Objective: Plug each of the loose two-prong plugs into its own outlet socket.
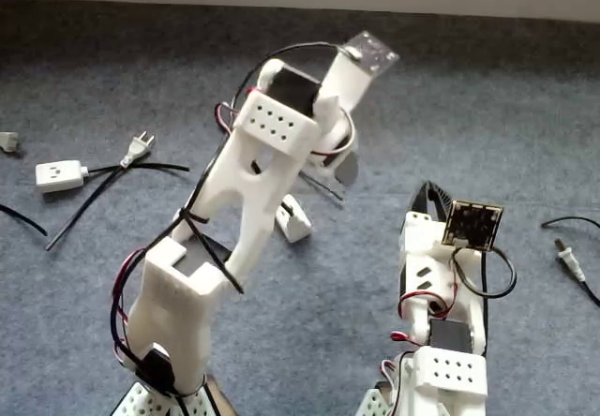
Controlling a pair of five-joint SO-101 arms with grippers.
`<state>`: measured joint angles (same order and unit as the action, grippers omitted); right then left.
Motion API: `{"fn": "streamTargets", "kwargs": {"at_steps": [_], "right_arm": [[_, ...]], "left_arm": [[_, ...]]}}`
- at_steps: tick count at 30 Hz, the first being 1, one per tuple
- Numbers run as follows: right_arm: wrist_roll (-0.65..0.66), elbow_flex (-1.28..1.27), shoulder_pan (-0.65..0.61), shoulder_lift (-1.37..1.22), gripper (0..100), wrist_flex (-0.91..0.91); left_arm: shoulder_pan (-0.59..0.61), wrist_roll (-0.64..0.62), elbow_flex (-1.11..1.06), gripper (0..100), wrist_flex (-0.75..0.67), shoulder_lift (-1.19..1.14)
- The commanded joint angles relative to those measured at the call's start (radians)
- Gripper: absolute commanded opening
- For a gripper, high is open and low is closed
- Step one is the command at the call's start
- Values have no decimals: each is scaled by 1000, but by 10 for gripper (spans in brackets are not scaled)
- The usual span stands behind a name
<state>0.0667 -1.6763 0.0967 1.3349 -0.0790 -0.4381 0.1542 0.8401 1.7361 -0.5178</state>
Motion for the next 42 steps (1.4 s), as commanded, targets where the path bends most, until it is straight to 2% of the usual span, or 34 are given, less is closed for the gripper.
{"fn": "streamTargets", "kwargs": {"at_steps": [1,7,12,18,22,27,29,34,39,42], "right_arm": [[12,-120,-5,7,8,2],[12,-120,-4,7,8,2],[12,-120,-4,7,9,2],[-6,-116,-7,8,9,4],[-133,-113,-1,8,20,4],[-144,-105,-22,8,162,-2],[-137,-105,-58,8,189,-5],[-103,-18,-159,8,194,-156],[-229,134,-257,8,194,-340],[-239,174,-367,8,195,-410]], "left_arm": [[31,-15,206,287,3,19],[97,-18,529,287,3,19],[259,-32,786,287,9,19],[604,-308,812,286,11,48],[773,-365,719,285,26,53],[894,-365,479,285,29,56],[929,-365,366,285,29,56],[969,-367,99,285,29,56],[961,-368,-68,285,26,54],[961,-368,-130,285,26,54]]}}
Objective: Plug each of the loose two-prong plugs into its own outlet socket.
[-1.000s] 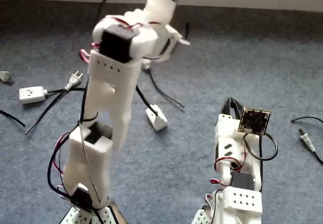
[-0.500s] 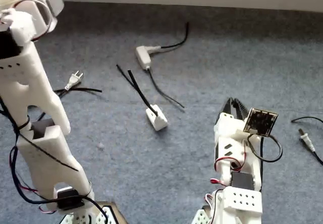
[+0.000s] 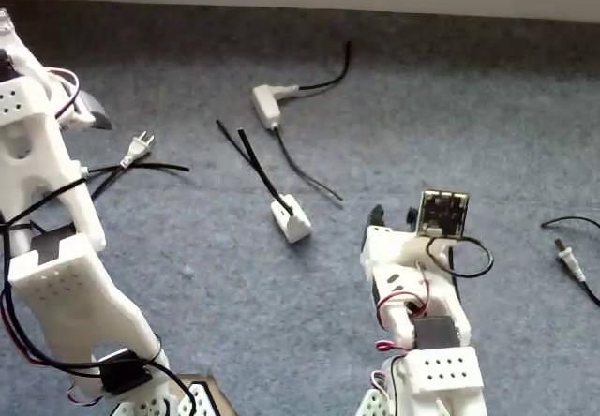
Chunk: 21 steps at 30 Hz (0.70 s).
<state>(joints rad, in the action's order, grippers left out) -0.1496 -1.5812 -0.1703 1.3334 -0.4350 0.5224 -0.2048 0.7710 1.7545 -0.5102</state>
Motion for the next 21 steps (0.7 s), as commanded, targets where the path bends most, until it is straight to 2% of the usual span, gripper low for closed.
{"fn": "streamTargets", "kwargs": {"at_steps": [1,6,10,14,21], "right_arm": [[-11,84,-142,10,195,-70],[107,81,-351,8,196,-166],[124,82,-472,8,225,-189],[137,82,-527,5,245,-182],[137,47,-529,1,245,-21]], "left_arm": [[2,-9,-74,285,8,47],[13,-9,-88,285,6,47],[8,-9,-87,285,3,47],[7,-9,-90,285,-43,39],[-1,-43,-91,286,-57,39]]}}
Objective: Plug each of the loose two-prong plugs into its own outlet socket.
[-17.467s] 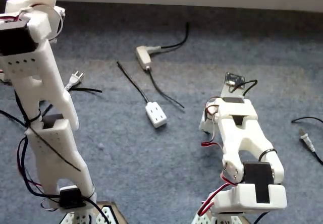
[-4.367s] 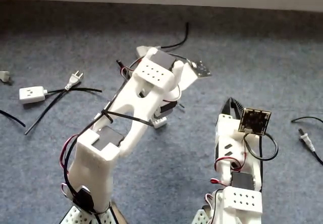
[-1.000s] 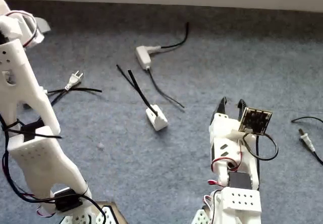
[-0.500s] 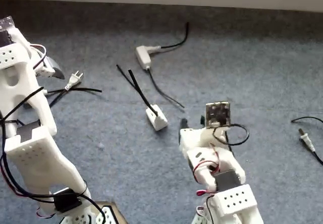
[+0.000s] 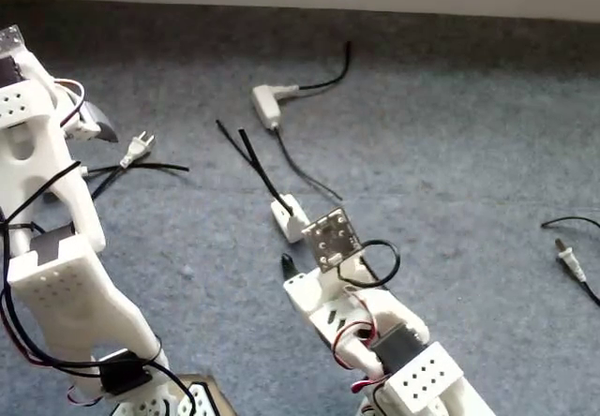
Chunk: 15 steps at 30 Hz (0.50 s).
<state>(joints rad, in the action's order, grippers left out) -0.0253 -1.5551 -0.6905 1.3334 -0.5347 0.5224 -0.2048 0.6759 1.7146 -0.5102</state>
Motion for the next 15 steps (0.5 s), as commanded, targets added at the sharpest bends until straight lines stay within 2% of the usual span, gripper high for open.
{"fn": "streamTargets", "kwargs": {"at_steps": [1,10,15], "right_arm": [[12,12,-8,1,245,99],[12,38,4,-38,245,122],[12,266,1,-343,245,42]], "left_arm": [[-1,-58,4,286,-17,39],[-5,-72,4,287,-12,39],[-5,-72,2,287,-11,39]]}}
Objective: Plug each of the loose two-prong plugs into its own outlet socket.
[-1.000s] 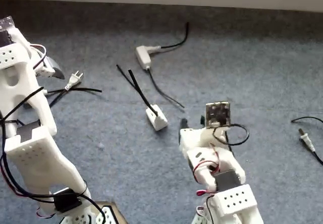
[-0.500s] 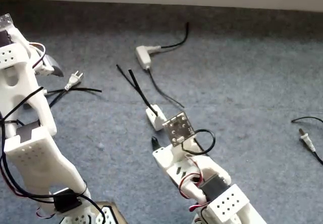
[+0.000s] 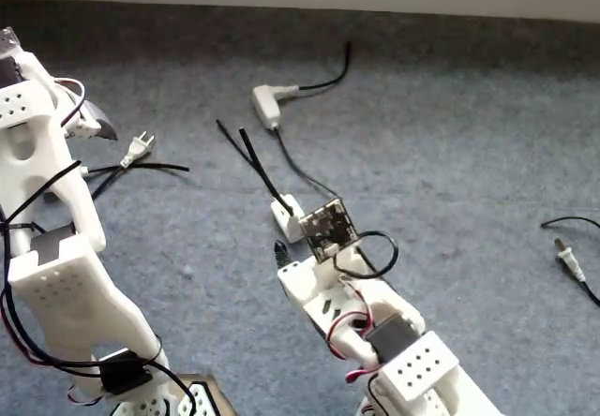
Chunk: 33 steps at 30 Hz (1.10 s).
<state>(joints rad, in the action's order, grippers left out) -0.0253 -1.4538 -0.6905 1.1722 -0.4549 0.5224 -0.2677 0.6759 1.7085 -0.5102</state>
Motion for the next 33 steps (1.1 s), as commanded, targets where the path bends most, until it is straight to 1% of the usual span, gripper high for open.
{"fn": "streamTargets", "kwargs": {"at_steps": [1,7,11,14,17,29,31,33], "right_arm": [[12,214,-2,-259,245,-54],[12,429,18,-664,245,-47],[6,532,81,-851,245,28],[6,604,116,-964,245,36],[9,654,140,-1043,245,36],[11,762,137,-1210,244,31],[9,791,140,-1234,211,27],[9,819,153,-1248,140,-8]], "left_arm": [[-5,-9,2,287,-5,39],[-4,-9,2,287,-5,38],[-4,-8,2,287,-5,38],[-4,-8,2,287,-8,38],[-4,-8,2,287,-11,38],[-7,-8,-22,287,-12,36],[-12,-9,-41,287,-12,36],[-19,-8,-65,287,-21,36]]}}
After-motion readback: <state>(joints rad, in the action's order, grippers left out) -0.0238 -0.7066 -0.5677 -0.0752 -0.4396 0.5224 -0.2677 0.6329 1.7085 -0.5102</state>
